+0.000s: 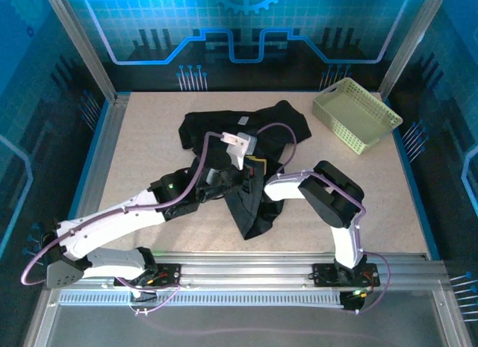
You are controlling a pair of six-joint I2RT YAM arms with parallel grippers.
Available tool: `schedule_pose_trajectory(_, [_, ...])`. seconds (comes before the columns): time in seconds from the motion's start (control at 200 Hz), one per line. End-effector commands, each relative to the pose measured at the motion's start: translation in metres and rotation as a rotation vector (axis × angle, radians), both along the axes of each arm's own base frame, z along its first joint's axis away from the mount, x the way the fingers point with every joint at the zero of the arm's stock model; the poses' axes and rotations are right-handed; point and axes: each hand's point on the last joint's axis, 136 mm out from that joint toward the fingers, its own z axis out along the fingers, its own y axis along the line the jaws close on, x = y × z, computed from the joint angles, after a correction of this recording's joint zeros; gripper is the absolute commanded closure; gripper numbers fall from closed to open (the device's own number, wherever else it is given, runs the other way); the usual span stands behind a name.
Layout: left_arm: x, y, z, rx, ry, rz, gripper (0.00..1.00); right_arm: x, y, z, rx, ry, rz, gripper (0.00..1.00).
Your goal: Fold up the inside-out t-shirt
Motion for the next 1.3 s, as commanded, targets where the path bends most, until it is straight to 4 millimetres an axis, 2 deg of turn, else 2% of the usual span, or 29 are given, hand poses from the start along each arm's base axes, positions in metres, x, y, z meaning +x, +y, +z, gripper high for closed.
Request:
schedule_pose_trajectory(0.0, [-0.005, -0.012, 0.041, -0.106, -0.048, -0.060, 1.00, 0.011, -0.006, -0.019, -0.013, 0.084, -0.094, 0.22])
schedule_pose_trajectory(0.11, [-0.006, -0.014, 0.050, -0.134, -0.054, -0.068, 1.00, 0.020, 0.004, -0.022, 0.030, 0.127, -0.072, 0.17])
schedule_pose_trajectory(0.23, [-0.010, -0.017, 0.064, -0.178, -0.061, -0.094, 1.00, 0.029, 0.013, -0.032, 0.041, 0.188, -0.054, 0.16])
schedule_pose_trajectory(0.255, [-0.011, -0.018, 0.067, -0.187, -0.064, -0.098, 1.00, 0.031, 0.015, -0.035, 0.046, 0.206, -0.047, 0.10])
schedule_pose_trajectory(0.3, [-0.012, -0.019, 0.072, -0.200, -0.069, -0.105, 1.00, 0.035, 0.016, -0.040, 0.054, 0.238, -0.049, 0.07])
schedule_pose_trajectory(0.6, [-0.013, -0.011, 0.098, -0.264, -0.120, -0.081, 1.00, 0.059, 0.011, -0.069, 0.078, 0.457, -0.135, 0.06])
schedule_pose_trajectory(0.675, [-0.013, -0.011, 0.106, -0.283, -0.131, -0.081, 1.00, 0.065, 0.015, -0.064, 0.081, 0.479, -0.139, 0.06])
schedule_pose_trajectory(0.695, [-0.013, -0.010, 0.109, -0.288, -0.134, -0.081, 1.00, 0.065, 0.016, -0.075, 0.062, 0.504, -0.146, 0.06])
schedule_pose_trajectory(0.77, [-0.015, -0.009, 0.118, -0.315, -0.143, -0.085, 1.00, 0.068, 0.020, -0.080, 0.037, 0.555, -0.159, 0.02])
schedule_pose_trajectory(0.885, [-0.021, -0.009, 0.136, -0.379, -0.149, -0.113, 1.00, 0.071, 0.023, -0.089, 0.020, 0.604, -0.180, 0.01])
schedule_pose_trajectory(1.071, [-0.033, -0.015, 0.163, -0.434, -0.173, -0.170, 1.00, 0.073, 0.017, -0.101, -0.016, 0.664, -0.239, 0.01])
schedule_pose_trajectory(1.201, [-0.038, -0.016, 0.177, -0.451, -0.196, -0.187, 1.00, 0.067, 0.002, -0.107, -0.090, 0.715, -0.308, 0.01])
schedule_pose_trajectory(1.296, [-0.036, -0.012, 0.180, -0.449, -0.213, -0.168, 1.00, 0.060, -0.010, -0.109, -0.139, 0.739, -0.351, 0.01])
